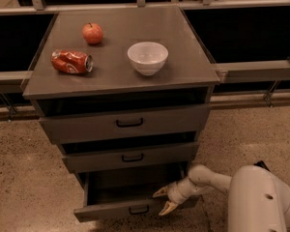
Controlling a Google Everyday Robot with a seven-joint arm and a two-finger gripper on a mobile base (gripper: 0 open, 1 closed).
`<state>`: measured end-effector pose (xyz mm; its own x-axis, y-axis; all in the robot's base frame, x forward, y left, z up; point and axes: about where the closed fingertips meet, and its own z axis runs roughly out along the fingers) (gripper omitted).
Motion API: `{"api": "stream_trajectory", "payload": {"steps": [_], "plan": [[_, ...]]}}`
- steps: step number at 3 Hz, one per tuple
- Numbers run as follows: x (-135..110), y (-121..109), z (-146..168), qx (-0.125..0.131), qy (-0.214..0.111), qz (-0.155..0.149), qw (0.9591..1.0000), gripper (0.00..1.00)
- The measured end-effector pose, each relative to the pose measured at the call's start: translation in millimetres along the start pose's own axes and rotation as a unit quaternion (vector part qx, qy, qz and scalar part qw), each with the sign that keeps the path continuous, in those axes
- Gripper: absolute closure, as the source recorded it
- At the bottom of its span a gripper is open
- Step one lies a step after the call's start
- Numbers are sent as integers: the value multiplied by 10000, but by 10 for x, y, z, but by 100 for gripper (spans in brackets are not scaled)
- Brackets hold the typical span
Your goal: Open bottom drawer
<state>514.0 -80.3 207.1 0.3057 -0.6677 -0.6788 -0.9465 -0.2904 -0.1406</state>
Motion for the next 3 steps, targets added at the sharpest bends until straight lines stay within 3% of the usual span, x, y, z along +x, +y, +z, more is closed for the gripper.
{"api": "stream_trajectory", "payload": {"steps": [1, 2, 3], "plan": [[161, 319, 164, -362, 39, 343, 9987, 56], [150, 299, 155, -362, 39, 343, 9987, 56], [202, 493, -1, -258, 9, 502, 9984, 55]]}}
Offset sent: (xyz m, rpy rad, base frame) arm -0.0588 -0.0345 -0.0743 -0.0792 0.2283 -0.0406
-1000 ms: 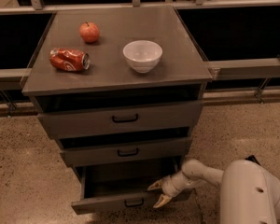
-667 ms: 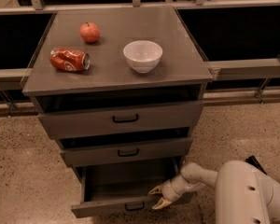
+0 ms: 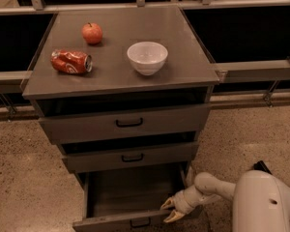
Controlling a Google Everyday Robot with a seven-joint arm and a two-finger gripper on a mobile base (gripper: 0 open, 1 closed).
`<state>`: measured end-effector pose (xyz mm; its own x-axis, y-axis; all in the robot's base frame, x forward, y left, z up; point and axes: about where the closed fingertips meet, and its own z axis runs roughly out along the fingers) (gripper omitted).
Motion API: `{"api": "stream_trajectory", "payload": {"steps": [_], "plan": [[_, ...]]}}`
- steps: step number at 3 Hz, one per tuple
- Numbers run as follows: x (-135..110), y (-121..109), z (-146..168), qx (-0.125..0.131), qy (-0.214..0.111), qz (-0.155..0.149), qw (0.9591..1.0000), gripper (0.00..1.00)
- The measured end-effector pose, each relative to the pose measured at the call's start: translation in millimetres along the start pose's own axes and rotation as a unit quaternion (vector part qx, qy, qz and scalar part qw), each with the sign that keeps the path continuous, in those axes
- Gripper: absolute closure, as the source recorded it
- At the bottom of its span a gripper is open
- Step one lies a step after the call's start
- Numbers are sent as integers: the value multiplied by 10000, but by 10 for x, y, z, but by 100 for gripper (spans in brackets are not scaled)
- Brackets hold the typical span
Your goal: Open bottom drawer
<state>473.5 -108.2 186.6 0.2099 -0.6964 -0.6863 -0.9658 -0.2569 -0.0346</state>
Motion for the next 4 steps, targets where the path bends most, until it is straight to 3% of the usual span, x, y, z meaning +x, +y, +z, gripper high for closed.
{"api": "stream_trajectory", "payload": {"steps": [1, 2, 3, 4], "plan": [[-14, 316, -66, -238, -26, 84, 9997, 39], [-27, 344, -49, -265, -41, 87, 9996, 8], [-27, 344, -49, -265, -41, 87, 9996, 0], [-27, 344, -49, -265, -42, 87, 9996, 0]]}}
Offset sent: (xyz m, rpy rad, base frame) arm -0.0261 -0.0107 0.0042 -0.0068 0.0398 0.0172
